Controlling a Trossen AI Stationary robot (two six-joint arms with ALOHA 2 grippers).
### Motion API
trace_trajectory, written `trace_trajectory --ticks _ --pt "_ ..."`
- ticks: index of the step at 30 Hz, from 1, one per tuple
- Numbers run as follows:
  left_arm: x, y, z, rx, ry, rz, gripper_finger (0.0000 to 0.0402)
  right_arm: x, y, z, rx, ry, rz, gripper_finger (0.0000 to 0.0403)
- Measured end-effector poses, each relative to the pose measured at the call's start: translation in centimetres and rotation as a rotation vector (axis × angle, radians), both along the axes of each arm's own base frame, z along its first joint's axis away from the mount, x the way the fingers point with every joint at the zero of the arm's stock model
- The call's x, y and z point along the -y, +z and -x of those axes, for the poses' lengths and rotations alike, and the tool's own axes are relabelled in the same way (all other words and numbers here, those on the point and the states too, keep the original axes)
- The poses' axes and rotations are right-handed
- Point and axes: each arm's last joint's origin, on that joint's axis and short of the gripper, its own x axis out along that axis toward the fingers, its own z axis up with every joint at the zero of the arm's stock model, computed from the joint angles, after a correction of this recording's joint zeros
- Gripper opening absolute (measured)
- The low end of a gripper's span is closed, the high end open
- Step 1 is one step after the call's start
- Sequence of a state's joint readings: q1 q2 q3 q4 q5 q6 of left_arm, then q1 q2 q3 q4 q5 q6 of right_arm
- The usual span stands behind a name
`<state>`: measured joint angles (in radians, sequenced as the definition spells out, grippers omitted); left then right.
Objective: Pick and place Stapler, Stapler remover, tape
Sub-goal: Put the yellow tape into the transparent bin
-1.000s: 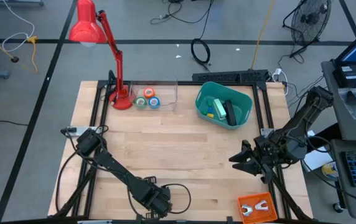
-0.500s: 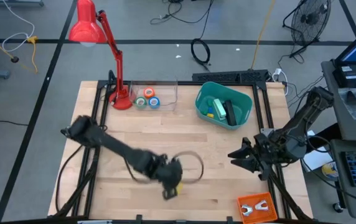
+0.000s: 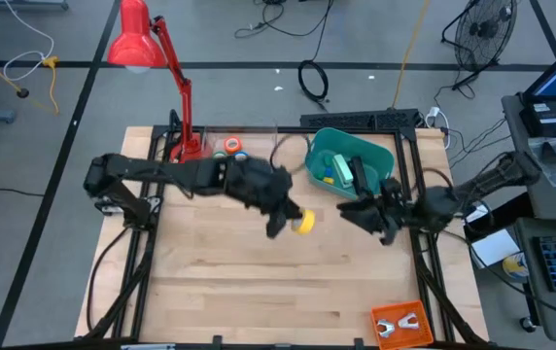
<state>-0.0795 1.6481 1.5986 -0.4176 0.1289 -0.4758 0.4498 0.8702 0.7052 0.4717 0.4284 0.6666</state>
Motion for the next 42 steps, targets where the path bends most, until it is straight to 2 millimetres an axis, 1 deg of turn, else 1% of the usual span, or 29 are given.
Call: trace_trajectory --ticks 3,6,9,12,15,17,18,20,22,24,27,30,38,42 --pt "-2.2 0.4 -0.1 0.037 -0.038 0.005 0.0035 1.8 -0.2 -1.2 0.0 -0.036 -0.016 0.0151" --pt "-3.9 0.1 -0.1 0.018 -0.069 0.002 0.0035 3.0 -0.3 -2.5 0.038 -0.028 -0.033 0.0151" --pt "-5.4 0.1 0.0 0.026 -0.073 -0.005 0.0037 3.6 -0.5 -3.9 0.047 -0.02 -0.038 0.0151" --pt "-6.8 0.2 0.3 0.037 -0.082 0.003 0.0038 3.9 -0.8 -5.5 0.012 0.002 -0.03 0.0151" --pt "-8.2 0.8 1.3 0.039 -0.07 -0.026 0.0037 4.5 -0.4 -6.8 0.012 0.04 -0.045 0.0151" --pt "-9.3 1.5 2.1 0.061 -0.055 -0.03 0.0037 5.0 0.0 -7.4 0.021 0.053 -0.045 0.0151" --pt "-9.9 1.8 2.5 0.067 -0.04 -0.032 0.0037 5.2 -0.1 -7.7 0.007 0.059 -0.04 0.0151" --pt "-10.8 2.6 3.3 0.094 -0.011 -0.043 0.0038 5.7 -0.3 -8.0 -0.018 0.057 -0.032 0.0151" --pt "-11.5 3.3 4.3 0.11 0.009 -0.045 0.004 6.3 -0.1 -7.9 -0.01 0.046 -0.03 0.0151" --pt "-12.0 4.0 5.0 0.13 0.017 -0.048 0.0039 7.0 0.3 -7.7 0.007 0.032 -0.028 0.0151" --pt "-12.4 4.6 5.7 0.151 0.027 -0.047 0.0037 7.6 0.3 -7.7 0.007 0.008 -0.023 0.0152" --pt "-12.3 4.8 5.7 0.178 0.005 -0.023 0.0037 8.0 0.5 -7.8 0.01 0.003 -0.001 0.0165" --pt "-11.4 4.7 4.8 0.194 -0.027 0.017 0.0037 8.5 1.7 -9.3 0.029 -0.038 0.057 0.0228" --pt "-11.4 4.8 4.8 0.194 -0.026 0.027 0.0037 8.6 2.0 -10.2 0.027 -0.044 0.064 0.0239"
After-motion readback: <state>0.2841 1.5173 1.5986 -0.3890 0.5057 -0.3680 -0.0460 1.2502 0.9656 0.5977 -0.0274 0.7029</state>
